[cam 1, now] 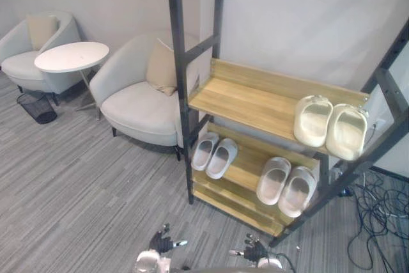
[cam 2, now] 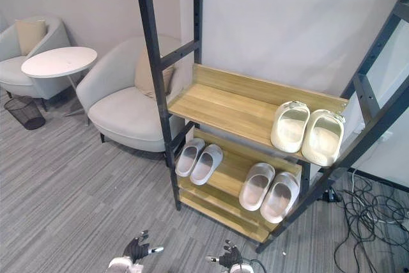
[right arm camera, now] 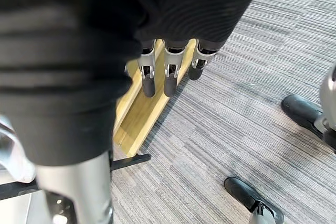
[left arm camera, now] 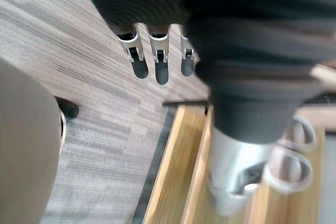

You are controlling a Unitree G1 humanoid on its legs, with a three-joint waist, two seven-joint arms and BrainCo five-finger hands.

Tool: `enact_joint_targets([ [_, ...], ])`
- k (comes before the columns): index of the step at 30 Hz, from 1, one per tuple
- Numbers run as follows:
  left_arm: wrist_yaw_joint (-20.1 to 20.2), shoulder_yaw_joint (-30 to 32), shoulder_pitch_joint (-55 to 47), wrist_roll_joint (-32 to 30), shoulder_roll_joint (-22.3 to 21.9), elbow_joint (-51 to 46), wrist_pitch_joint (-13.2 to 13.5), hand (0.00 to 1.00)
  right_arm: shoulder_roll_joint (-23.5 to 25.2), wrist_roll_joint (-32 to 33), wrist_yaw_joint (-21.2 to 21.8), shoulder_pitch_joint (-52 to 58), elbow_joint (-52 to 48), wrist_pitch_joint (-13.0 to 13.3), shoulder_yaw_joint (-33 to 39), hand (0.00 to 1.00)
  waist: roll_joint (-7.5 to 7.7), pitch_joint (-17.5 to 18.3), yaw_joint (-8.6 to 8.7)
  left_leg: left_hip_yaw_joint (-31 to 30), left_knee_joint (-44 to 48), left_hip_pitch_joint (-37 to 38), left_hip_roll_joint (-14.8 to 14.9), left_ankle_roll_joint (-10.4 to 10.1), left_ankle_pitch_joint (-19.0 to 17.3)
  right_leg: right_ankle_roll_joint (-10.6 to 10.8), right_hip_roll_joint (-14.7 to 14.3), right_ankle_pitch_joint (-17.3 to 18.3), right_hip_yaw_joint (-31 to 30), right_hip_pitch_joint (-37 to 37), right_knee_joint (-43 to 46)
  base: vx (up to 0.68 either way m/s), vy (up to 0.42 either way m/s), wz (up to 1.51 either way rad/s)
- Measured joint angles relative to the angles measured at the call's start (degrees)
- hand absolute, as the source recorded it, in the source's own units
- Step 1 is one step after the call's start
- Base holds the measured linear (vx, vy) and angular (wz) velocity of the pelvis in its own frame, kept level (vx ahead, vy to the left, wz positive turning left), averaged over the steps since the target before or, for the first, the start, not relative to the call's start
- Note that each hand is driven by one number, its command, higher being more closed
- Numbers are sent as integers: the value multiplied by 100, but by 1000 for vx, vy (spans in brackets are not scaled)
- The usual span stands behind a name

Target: Organize the slippers on the shoe rack

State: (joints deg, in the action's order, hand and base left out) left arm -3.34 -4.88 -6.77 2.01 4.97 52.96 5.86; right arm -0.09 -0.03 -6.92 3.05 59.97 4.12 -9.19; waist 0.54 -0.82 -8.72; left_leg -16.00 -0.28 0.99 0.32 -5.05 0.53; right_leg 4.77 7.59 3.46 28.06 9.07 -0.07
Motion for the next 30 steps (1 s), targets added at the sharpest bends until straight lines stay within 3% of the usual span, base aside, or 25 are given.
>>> enact_joint_targets([
  [2,-26,173,13,-65,-25,-4,0,0,2,-2,-2,-47,11,2,-1,0,2,-71,0,-15,510,-222,-75,43,-314,8,66,166,-31,-127,296,6,40,-4],
  [4,-56,233,48,-79,-19,-42,0,0,10,-7,-10,-126,67,2,-3,0,-6,-220,-3,-83,1359,-543,-200,67,-786,76,250,592,-27,-344,1042,19,73,12],
  [5,-93,314,58,-81,-12,-81,1,0,19,-8,-15,-159,145,5,-46,0,80,-315,3,-112,1764,-653,-291,112,-999,120,364,790,8,-399,1403,40,74,23],
  [7,-176,371,74,-79,-13,-168,3,0,-13,-13,-22,-238,191,4,-84,0,34,-423,6,-281,2334,-848,-455,154,-1358,218,610,1031,-91,-585,2423,55,72,37],
  [9,-263,387,132,-77,46,-172,-2,0,-42,-14,-36,-383,153,25,-108,0,46,-575,123,-571,2447,-897,-530,212,-1388,319,735,669,-1015,-1430,4034,59,13,89],
  [10,-377,419,227,-82,119,-171,-13,0,33,-19,-40,-462,143,66,-181,0,108,-624,173,-936,2438,-915,-551,244,-1369,320,371,1010,-1863,-1761,4161,89,-16,98],
  [11,-393,430,234,-83,125,-169,-15,0,37,-19,-39,-469,139,67,-198,0,117,-632,173,-983,2431,-917,-558,245,-1368,308,332,1044,-1969,-1784,4127,123,-86,99],
  [13,-434,487,289,-81,133,-158,-43,0,48,-11,-40,-484,72,80,-253,0,147,-690,230,-1475,2247,-911,-692,208,-1338,333,-37,1256,-2868,-1926,3338,80,-172,101],
  [14,-434,472,322,-81,131,-160,-42,0,35,-7,-44,-464,2,79,-247,0,136,-708,262,-1640,2205,-925,-737,160,-1319,332,-96,1252,-3059,-1917,3042,73,-262,140],
  [15,-437,381,400,-80,169,-171,-31,0,24,-3,-50,-440,-97,83,-222,0,224,-734,320,-1924,2105,-1013,-892,48,-1272,273,-90,1217,-3279,-1851,2500,23,-289,149],
  [16,-436,373,517,-81,111,-117,-33,0,-62,1,-47,-443,-152,85,-62,0,147,-807,404,-2240,2038,-979,-897,-75,-1226,65,-67,1323,-2931,-1838,2562,8,-284,157],
  [18,-429,412,502,-78,-106,-143,-5,0,-257,30,-10,-350,-305,87,397,0,-111,-872,371,-2555,1666,-1023,-645,-292,-1033,-95,-136,1385,-2462,-1847,2484,10,-225,102],
  [20,-419,573,304,-75,-186,-146,-3,0,-468,138,88,-261,-371,88,463,0,-170,-860,393,-2502,1402,-1088,-399,-466,-830,-248,-271,1317,-2168,-1750,2394,93,-256,66],
  [22,-422,629,242,-71,-174,-230,6,0,-580,203,148,-179,-528,135,491,0,-129,-915,400,-2176,1294,-1236,-270,-487,-573,-367,-354,1245,-1803,-1588,2137,107,-235,90],
  [25,-413,622,272,-73,-148,-432,8,0,-602,374,177,-272,-520,147,729,0,25,-1007,391,-1315,1205,-1540,-143,-257,-120,-530,-363,1122,-1168,-1446,1859,81,-178,108],
  [27,-411,613,273,-76,-148,-448,6,0,-524,479,138,-388,-513,203,910,0,28,-1009,400,17,941,-1529,36,8,109,-585,-334,1010,-769,-1271,1640,61,-102,100],
  [30,-392,487,378,-91,-170,-378,-7,0,-511,502,116,-625,-502,279,922,0,-90,-1065,445,2096,1787,-1712,274,470,-483,-595,-296,1015,-221,-1064,1501,63,15,87],
])
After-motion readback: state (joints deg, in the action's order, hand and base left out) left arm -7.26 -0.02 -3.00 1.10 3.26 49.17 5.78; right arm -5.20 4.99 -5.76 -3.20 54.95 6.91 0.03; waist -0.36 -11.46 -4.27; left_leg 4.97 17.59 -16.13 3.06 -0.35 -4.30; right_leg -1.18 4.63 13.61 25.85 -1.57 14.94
